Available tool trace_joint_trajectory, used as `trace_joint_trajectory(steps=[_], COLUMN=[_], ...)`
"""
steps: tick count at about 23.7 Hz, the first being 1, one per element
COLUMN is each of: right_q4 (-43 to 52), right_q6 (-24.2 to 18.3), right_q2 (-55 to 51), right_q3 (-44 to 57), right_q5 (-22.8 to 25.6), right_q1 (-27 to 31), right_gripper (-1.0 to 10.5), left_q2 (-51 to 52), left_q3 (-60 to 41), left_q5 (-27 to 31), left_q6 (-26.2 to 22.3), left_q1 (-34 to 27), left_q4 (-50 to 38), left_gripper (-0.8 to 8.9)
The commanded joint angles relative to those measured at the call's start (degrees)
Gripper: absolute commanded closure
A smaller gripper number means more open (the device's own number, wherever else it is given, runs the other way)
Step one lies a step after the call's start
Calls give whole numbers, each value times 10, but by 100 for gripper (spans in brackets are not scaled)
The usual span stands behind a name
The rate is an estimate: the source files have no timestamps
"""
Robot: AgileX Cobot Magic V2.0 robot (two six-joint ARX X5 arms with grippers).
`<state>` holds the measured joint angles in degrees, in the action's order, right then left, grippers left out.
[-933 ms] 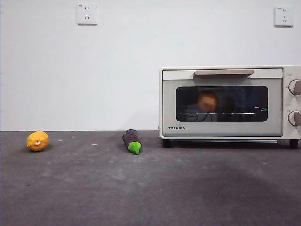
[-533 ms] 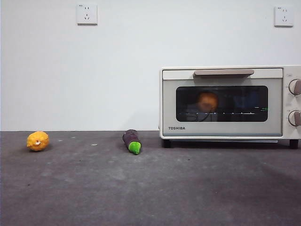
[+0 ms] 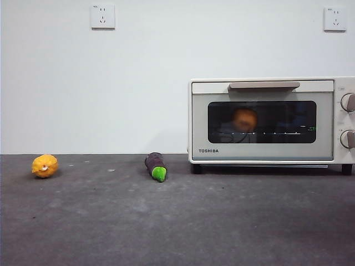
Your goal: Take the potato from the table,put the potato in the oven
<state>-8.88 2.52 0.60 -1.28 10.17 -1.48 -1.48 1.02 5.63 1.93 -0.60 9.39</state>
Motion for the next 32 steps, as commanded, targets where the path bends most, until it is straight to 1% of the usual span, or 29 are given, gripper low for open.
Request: trace_joint_trajectory(steps=[1, 3, 5, 7, 11, 13, 32], right_q4=[4, 0, -1, -2, -5, -7, -16], right_q6=[-11, -24, -46, -60, -57, -56, -56], right_q2=[-2, -2, -2, -2, -2, -2, -1], right_q3=[5, 5, 5, 5, 5, 5, 5], right_q5=[-20, -48, -83, -96, -73, -70, -70], right_q1=[0, 0, 0, 0, 0, 0, 0], right_gripper=[946, 946, 946, 946, 946, 946, 946], left_q2=[-2, -2, -2, -2, -3, -3, -4], left_q3=[-6, -6, -6, -6, -6, -6, -6], left_q5=[-1, -1, -1, -1, -1, -1, -1], left_q6=[-6, -6, -6, -6, -6, -6, -6], left_q1=[-2, -2, -2, -2, -2, -2, -2], left_q4=[-4, -4, -4, -4, -4, -4, -4], left_gripper=[817, 817, 817, 817, 817, 817, 817])
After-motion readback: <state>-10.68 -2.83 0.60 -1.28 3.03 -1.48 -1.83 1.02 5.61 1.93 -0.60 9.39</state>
